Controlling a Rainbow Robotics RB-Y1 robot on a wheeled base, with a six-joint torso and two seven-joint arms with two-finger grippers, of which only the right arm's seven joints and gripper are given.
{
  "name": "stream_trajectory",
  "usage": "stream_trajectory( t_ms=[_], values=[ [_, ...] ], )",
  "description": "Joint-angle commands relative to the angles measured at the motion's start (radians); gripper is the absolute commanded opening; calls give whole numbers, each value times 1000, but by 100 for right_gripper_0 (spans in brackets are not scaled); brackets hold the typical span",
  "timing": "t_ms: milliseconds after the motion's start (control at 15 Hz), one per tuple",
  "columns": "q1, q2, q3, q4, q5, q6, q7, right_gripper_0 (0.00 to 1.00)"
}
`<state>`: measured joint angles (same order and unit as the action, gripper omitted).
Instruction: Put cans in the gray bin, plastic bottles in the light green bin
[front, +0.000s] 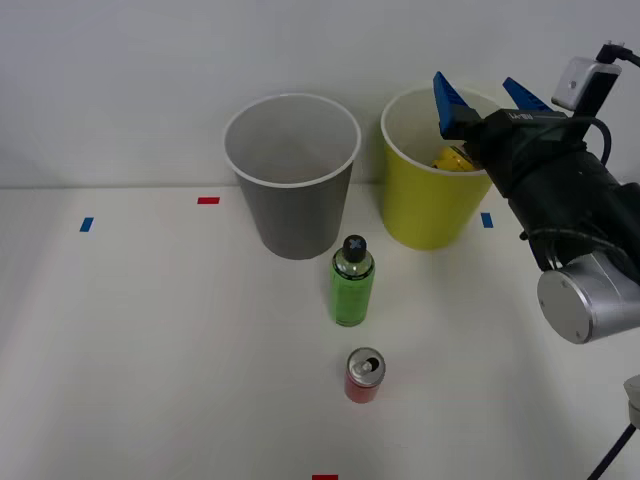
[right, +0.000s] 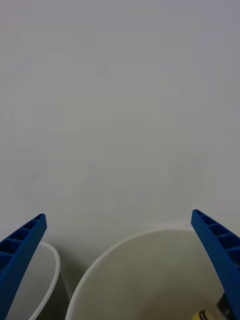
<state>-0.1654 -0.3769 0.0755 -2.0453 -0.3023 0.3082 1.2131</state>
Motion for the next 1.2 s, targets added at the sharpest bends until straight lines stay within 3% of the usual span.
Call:
stream_trajectory(
  t_ms=[67,200,600,1200],
  values=[
    [170,0,0,-127,2,0,5,100],
    [291,-22,9,-202,20,0,6,100],
    [563,-37,60,-315,232,0,-14,100],
    [811,-117,81,-332,427,0,-52,100]
  ],
)
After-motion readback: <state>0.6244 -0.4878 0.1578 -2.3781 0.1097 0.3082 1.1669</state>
